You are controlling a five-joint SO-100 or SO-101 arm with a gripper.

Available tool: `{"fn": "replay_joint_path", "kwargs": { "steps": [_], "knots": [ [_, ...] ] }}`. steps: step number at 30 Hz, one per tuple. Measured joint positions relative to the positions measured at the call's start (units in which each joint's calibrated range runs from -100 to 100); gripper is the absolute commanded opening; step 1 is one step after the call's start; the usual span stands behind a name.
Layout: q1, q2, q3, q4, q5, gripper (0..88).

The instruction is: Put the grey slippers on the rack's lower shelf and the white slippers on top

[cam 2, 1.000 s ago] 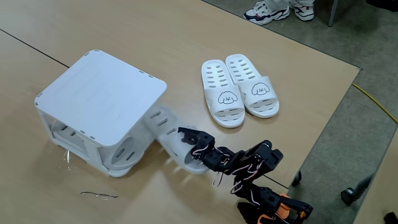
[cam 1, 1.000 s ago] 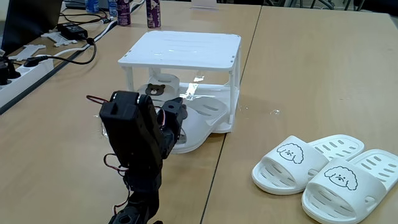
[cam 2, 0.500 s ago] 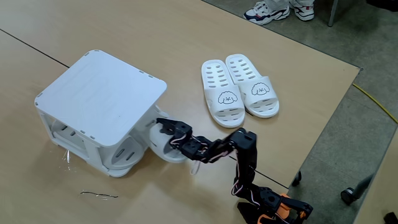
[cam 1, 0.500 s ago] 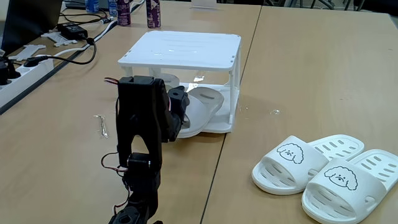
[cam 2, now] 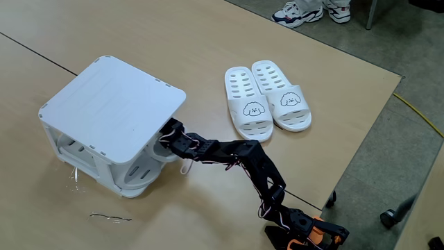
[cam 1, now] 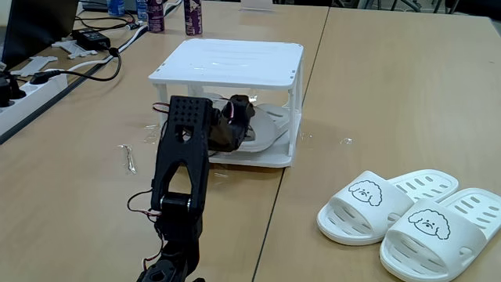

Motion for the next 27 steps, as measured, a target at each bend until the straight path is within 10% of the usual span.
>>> {"fn": "replay_joint_path", "kwargs": {
  "steps": [6,10,14,27],
  "knots": [
    [0.37,11.96,-18.78,5.49,0.00,1.9],
    [0.52,13.44,-20.22,5.49,0.00,25.5],
    [0.52,13.53,-20.13,5.49,0.00,28.2],
    [1.72,-23.34,28.57,5.49,0.00,28.2]
  ]
}}
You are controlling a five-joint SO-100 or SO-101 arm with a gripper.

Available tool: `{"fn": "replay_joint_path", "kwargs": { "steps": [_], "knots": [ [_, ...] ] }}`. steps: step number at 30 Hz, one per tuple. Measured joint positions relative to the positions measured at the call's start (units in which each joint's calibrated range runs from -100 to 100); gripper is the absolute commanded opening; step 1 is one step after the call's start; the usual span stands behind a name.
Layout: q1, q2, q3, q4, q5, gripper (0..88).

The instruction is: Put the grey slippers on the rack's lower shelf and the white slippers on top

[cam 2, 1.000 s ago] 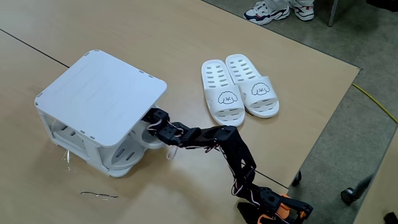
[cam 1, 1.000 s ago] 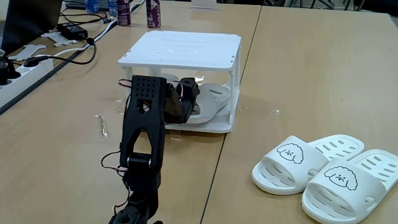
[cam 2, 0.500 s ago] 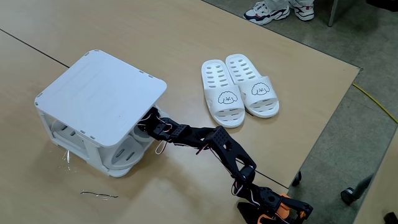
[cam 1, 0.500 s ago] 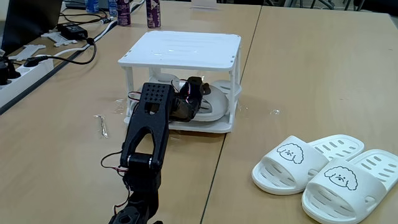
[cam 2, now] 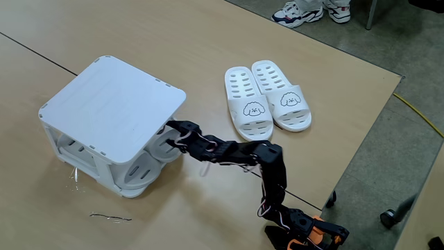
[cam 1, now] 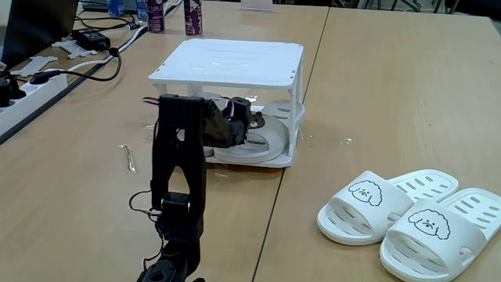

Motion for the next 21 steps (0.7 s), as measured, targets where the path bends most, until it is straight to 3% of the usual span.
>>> {"fn": "replay_joint_path", "kwargs": {
  "steps": [2,6,10,13,21],
  "knots": [
    [0.00,-6.68,8.72,0.00,0.00,26.6],
    [0.97,-23.92,24.26,0.00,0.00,0.5],
    [4.34,-41.07,38.10,-3.26,0.00,0.8],
    [4.27,-43.30,52.65,-17.34,0.00,0.7],
    [13.33,-18.31,59.75,-44.29,0.00,0.7]
  ]
}}
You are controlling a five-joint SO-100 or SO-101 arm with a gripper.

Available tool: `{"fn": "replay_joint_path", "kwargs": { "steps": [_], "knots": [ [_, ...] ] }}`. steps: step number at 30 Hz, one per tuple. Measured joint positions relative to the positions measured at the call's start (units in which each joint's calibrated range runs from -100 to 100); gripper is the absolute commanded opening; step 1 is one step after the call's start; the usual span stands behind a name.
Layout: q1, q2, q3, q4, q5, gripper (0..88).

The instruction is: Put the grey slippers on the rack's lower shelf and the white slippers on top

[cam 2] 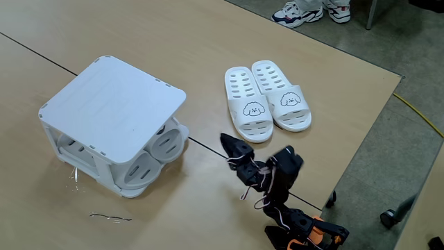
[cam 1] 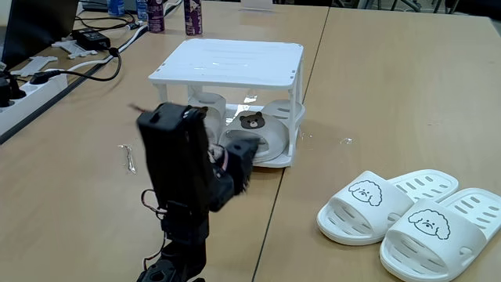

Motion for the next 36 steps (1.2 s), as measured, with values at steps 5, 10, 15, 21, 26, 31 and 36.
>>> {"fn": "replay_joint_path", "kwargs": {
  "steps": [5,10,15,21,26,31,36],
  "knots": [
    [9.21,19.55,-2.16,-14.33,0.00,1.0],
    [21.12,29.86,-8.63,-18.28,0.00,12.5],
    [25.09,33.65,-18.06,-18.28,0.00,21.6],
    [25.09,38.52,-28.30,-18.28,0.00,26.6],
    [25.09,43.71,-37.65,-14.94,0.00,26.6],
    [25.09,45.94,-52.29,-4.64,0.00,26.7],
    [24.27,48.16,-63.88,7.12,0.00,26.0]
  ]
}}
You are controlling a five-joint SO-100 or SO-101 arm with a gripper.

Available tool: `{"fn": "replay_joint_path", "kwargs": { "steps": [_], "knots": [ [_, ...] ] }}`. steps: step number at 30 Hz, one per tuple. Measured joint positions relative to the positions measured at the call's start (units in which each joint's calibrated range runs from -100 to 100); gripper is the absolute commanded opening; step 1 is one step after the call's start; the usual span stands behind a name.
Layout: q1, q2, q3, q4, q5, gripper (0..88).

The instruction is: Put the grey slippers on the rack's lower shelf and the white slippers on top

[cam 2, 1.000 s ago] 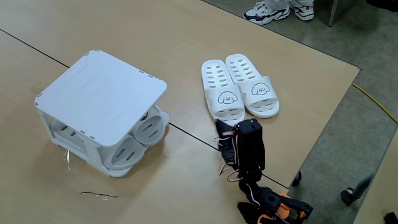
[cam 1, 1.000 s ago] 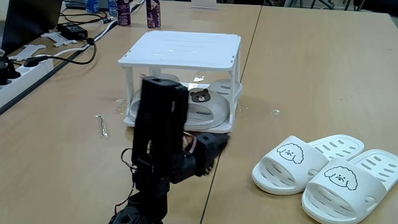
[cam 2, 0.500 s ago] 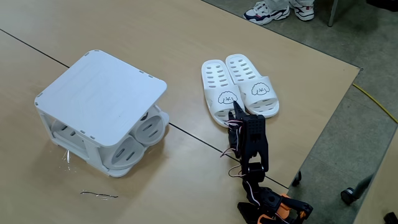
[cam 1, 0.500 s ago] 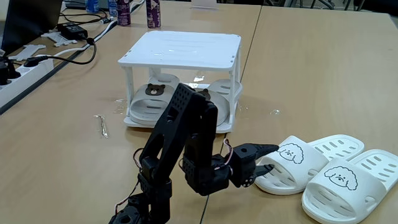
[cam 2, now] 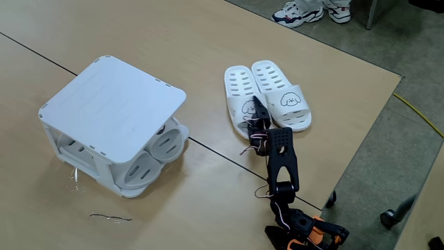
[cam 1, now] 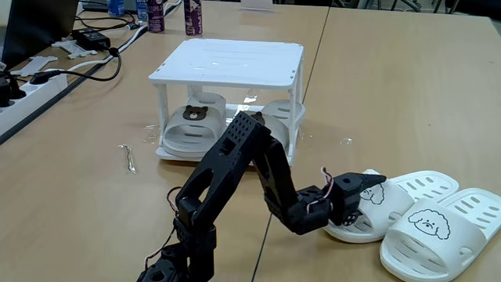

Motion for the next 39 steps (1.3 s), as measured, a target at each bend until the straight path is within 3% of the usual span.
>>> {"fn": "replay_joint_path", "kwargs": {
  "steps": [2,5,14,31,34,39],
  "knots": [
    [-0.82,2.56,-4.31,1.72,0.00,23.2],
    [-1.20,6.10,-11.23,3.18,0.00,0.6],
    [-1.12,1.73,-18.06,16.48,0.00,0.7],
    [-2.47,-52.62,-17.88,62.40,0.00,0.7],
    [-7.79,-61.94,-17.88,68.76,0.00,0.7],
    [-25.32,-75.55,-12.94,70.30,0.00,0.7]
  ]
}}
